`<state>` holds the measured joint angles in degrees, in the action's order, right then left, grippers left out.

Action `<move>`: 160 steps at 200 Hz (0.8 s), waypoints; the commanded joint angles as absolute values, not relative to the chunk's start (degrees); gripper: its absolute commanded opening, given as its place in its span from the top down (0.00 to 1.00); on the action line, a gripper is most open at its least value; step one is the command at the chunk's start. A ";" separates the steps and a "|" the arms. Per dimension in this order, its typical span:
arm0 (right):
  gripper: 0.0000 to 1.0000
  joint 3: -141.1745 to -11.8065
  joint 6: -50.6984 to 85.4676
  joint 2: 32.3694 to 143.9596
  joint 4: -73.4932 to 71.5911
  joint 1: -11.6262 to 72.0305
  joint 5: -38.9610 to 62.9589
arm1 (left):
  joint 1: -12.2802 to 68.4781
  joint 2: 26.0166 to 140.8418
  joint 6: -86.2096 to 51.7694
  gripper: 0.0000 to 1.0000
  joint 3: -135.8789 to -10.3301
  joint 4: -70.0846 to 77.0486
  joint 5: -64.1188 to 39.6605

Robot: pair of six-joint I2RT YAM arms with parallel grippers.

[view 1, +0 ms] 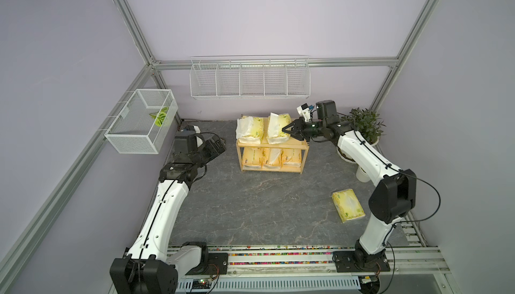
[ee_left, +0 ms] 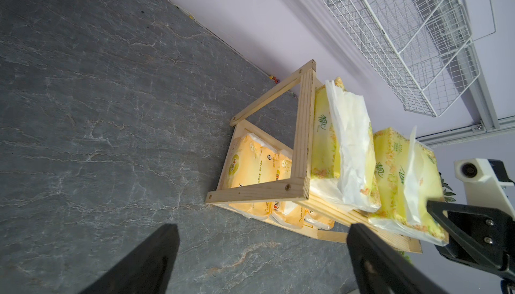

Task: Place the tissue boxes on the shelf by color
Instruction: Place a box of tissues on the shelf.

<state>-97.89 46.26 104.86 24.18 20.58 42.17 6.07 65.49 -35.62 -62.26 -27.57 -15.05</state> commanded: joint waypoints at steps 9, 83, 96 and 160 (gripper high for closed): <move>0.75 -100.48 46.58 107.04 23.51 21.99 42.24 | 6.33 65.66 -34.25 0.00 -63.38 -26.67 -15.49; 0.25 -103.14 41.71 106.17 30.06 22.57 36.56 | 6.33 65.26 -34.30 0.00 -63.37 -26.75 -15.47; 0.22 -103.80 40.19 105.49 32.67 22.53 33.90 | 6.33 65.24 -34.45 0.00 -63.43 -26.72 -15.56; 0.21 -108.54 34.42 104.60 42.74 22.54 23.13 | 6.68 65.17 -34.45 0.00 -63.76 -26.81 -15.89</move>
<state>-106.61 37.91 107.18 37.93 22.59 28.12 6.26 65.67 -35.24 -62.26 -27.31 -15.09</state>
